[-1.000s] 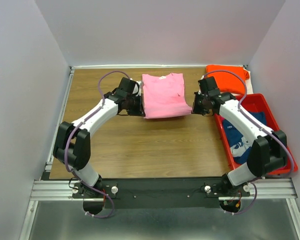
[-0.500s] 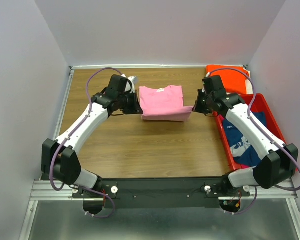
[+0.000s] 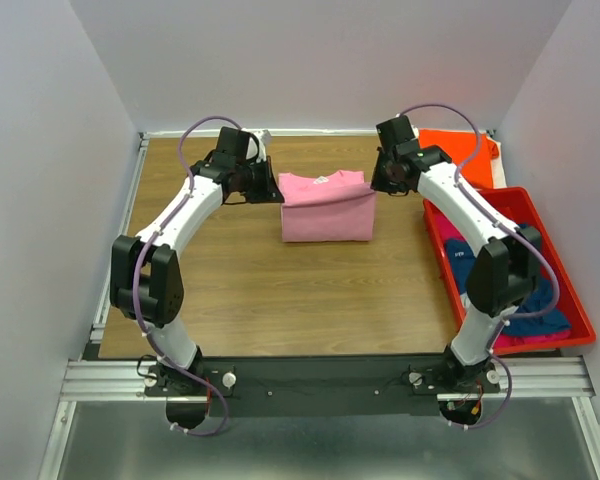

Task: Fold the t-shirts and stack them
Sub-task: Fold the tshirt

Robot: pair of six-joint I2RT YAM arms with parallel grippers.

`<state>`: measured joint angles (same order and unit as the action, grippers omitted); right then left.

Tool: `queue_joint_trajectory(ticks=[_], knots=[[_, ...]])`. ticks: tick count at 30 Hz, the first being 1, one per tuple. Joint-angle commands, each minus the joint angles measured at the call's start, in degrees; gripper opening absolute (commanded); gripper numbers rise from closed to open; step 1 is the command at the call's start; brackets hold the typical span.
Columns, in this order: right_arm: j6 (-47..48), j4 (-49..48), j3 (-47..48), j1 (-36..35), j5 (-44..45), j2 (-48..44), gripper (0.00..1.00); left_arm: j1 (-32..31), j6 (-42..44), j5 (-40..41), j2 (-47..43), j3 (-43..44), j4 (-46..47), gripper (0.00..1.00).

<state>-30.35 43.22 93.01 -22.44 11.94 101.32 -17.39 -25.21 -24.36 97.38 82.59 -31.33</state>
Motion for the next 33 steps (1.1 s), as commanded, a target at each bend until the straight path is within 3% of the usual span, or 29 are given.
queue_joint_trajectory(ticks=[1,18,25,33], knots=[[2.13,0.72,6.29,0.38,7.56,4.58,0.0,1.57,2.53,-2.7,4.55,4.06,0.83,0.0],[8.46,0.28,31.68,1.34,11.61,26.73,0.0,5.7,4.38,-7.02,22.67,22.17,-1.27,0.0],[11.1,-0.51,42.05,1.87,10.21,35.34,0.0,7.63,3.15,-7.45,26.63,24.73,0.65,0.0],[11.98,-1.65,43.76,1.96,9.5,36.32,0.0,7.98,3.77,-9.48,27.69,25.0,1.98,0.0]])
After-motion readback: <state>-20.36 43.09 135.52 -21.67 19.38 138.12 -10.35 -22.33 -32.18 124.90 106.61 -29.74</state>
